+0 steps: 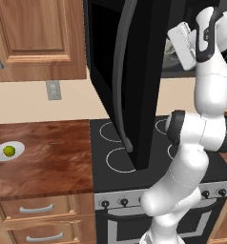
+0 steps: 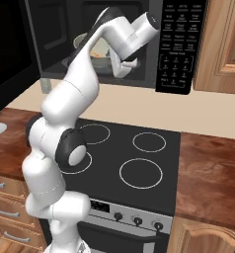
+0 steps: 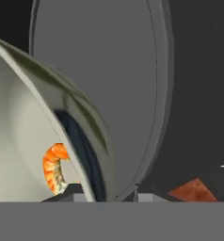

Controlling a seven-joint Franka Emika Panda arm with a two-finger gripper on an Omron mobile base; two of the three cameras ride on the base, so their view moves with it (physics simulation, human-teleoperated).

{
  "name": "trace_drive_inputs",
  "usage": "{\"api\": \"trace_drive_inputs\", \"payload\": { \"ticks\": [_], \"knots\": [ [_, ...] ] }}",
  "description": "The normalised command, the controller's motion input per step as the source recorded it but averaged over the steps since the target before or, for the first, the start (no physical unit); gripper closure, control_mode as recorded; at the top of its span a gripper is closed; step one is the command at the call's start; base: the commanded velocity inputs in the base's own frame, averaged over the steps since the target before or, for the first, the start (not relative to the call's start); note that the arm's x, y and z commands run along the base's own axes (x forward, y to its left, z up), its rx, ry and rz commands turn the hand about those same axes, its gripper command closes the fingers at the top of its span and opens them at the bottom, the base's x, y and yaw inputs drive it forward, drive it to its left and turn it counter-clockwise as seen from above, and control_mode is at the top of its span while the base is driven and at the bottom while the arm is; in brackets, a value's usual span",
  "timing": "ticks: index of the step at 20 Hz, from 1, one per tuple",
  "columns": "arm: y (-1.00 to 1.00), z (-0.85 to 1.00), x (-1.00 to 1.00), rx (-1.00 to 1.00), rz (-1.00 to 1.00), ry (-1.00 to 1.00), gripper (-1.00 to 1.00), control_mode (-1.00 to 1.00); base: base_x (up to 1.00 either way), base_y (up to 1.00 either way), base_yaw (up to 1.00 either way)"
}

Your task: Remove the pear from the bowl and place it on the small plate. Then place the bowl with only the shrimp in the microwave, close the door, and press the start button to microwave the shrimp.

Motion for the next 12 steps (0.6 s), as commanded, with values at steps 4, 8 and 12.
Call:
{"api": "trace_drive_inputs", "payload": {
  "ticks": [4, 8, 12],
  "knots": [
    [0.00, 0.24, -0.46, 0.00, 0.00, -0.14, -1.00, -1.00, 0.00, 0.00, 0.00],
    [0.00, 0.03, -0.71, 0.00, 0.00, -0.19, -1.00, -1.00, 0.00, 0.00, 0.00],
    [0.09, -0.43, -0.98, -0.02, 0.01, -0.17, -1.00, -1.00, 0.00, 0.00, 0.00]
  ]
}}
